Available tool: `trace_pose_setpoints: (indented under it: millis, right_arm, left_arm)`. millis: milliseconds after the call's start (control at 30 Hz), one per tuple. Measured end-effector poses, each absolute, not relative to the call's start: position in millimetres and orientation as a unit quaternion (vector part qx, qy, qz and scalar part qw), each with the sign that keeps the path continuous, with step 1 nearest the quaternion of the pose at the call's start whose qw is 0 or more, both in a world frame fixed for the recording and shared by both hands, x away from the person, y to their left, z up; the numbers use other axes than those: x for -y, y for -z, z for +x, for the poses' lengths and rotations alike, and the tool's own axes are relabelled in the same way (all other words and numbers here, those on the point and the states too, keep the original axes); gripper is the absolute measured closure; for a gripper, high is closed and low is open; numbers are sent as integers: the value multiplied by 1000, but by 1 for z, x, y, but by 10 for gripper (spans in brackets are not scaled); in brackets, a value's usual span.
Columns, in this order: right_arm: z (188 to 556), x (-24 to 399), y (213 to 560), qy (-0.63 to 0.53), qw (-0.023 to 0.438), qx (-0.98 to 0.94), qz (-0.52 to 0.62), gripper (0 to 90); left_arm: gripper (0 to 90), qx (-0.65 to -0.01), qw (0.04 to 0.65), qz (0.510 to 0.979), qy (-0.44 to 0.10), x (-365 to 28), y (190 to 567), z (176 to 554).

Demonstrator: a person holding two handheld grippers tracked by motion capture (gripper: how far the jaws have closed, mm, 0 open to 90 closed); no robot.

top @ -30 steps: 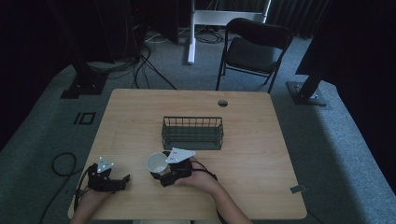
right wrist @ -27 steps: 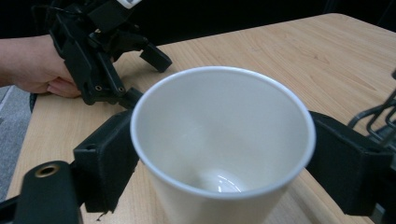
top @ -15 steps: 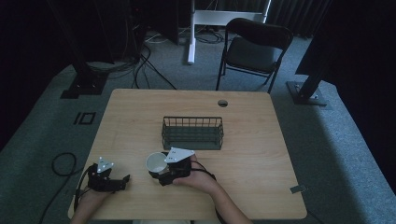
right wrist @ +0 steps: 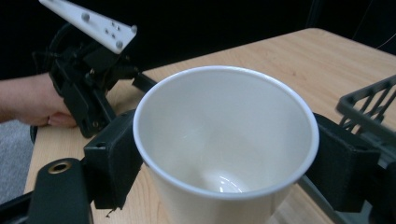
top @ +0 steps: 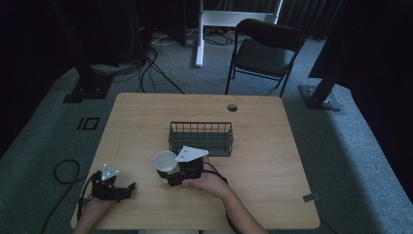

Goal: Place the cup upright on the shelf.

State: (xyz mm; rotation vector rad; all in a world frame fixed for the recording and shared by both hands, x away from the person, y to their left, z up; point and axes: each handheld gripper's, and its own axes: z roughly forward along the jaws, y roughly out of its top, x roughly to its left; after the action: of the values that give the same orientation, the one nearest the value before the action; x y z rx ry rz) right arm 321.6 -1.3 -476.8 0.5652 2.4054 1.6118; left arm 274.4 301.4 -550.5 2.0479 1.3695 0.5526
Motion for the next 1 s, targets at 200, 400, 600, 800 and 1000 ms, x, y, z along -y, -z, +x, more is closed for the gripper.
trace_pose_setpoints:
  millis: [200,400,600,800,1000]
  right_arm:
    - [323,3,464,-552,99,-806,189,192]
    - [326,4,451,-565,94,-795,198,192]
    - [330,5,437,-576,102,-785,203,192]
    - [334,8,420,-588,116,-773,205,192]
    - [343,15,407,-595,139,-760,222,192]
  left_arm:
    - [1,-517,304,772,-209,-301,551,274]
    - [1,-517,303,773,-208,-301,551,274]
    - [1,-517,304,773,-209,-301,551,274]
    - [1,-517,303,773,-208,-302,550,274]
    - [1,-517,304,772,-208,-301,551,274]
